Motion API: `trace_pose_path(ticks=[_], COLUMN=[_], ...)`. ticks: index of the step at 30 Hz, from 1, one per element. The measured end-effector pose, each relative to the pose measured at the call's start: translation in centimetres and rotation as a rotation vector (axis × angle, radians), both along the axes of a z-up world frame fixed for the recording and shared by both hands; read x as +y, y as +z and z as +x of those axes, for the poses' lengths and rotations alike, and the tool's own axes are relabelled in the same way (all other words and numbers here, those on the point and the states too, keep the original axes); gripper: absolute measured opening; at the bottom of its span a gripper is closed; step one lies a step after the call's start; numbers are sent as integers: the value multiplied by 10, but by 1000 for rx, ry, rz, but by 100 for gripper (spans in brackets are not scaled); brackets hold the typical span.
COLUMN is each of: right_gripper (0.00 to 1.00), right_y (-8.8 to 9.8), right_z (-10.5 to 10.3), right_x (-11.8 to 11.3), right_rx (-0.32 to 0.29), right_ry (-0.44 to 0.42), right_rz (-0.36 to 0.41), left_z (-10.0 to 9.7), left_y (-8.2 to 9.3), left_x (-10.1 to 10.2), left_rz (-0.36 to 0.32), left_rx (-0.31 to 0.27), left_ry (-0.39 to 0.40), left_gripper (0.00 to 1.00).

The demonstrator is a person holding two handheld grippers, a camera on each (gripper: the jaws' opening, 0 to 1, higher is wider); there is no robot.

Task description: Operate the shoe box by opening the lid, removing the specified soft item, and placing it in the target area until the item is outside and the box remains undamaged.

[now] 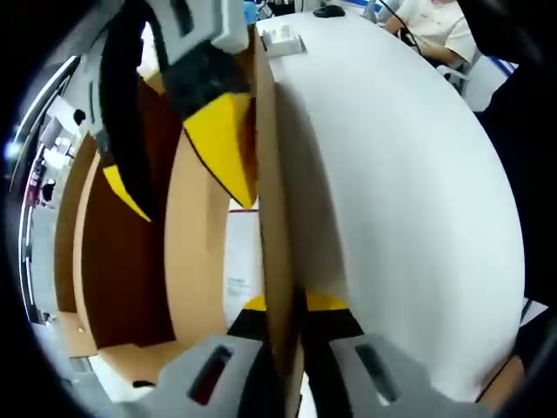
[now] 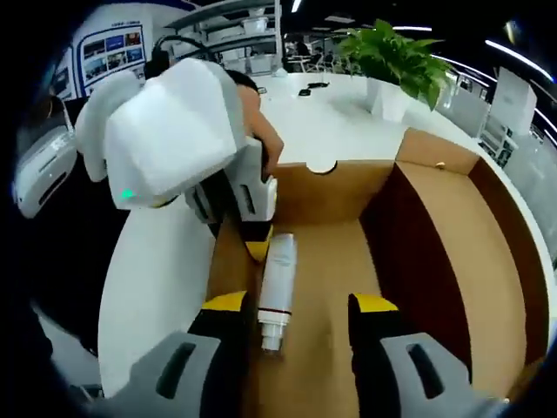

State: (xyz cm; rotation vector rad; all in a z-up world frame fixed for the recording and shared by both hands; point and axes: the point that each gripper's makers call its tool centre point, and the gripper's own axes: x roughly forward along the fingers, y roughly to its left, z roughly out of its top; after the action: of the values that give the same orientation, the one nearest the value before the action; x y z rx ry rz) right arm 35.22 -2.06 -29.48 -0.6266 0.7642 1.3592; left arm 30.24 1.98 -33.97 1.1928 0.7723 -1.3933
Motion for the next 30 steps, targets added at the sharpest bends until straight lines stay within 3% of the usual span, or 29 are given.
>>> trace_pose_path(ticks=[3,5,16,20,25,30], right_gripper=[44,43,38,36,26,24], right_y=[-3,-11,-26,-28,-30,-38], right_z=[-3,-3,-7,-4,-5,0], right_x=[13,15,18,13,11,-2], right_rx=[76,82,79,36,34,-3], right_ry=[-10,-17,-35,-36,-42,-54], right_rz=[48,24,37,31,37,-4], left_z=[0,0,1,2,2,4], left_y=[0,0,0,0,-1,-1], left_x=[0,0,0,0,0,0], left_rz=[1,1,1,1,1,1], left_rx=[-1,-1,-4,-4,-3,-3], left_ry=[-1,1,-1,1,1,1], left_gripper=[4,4,4,4,4,4])
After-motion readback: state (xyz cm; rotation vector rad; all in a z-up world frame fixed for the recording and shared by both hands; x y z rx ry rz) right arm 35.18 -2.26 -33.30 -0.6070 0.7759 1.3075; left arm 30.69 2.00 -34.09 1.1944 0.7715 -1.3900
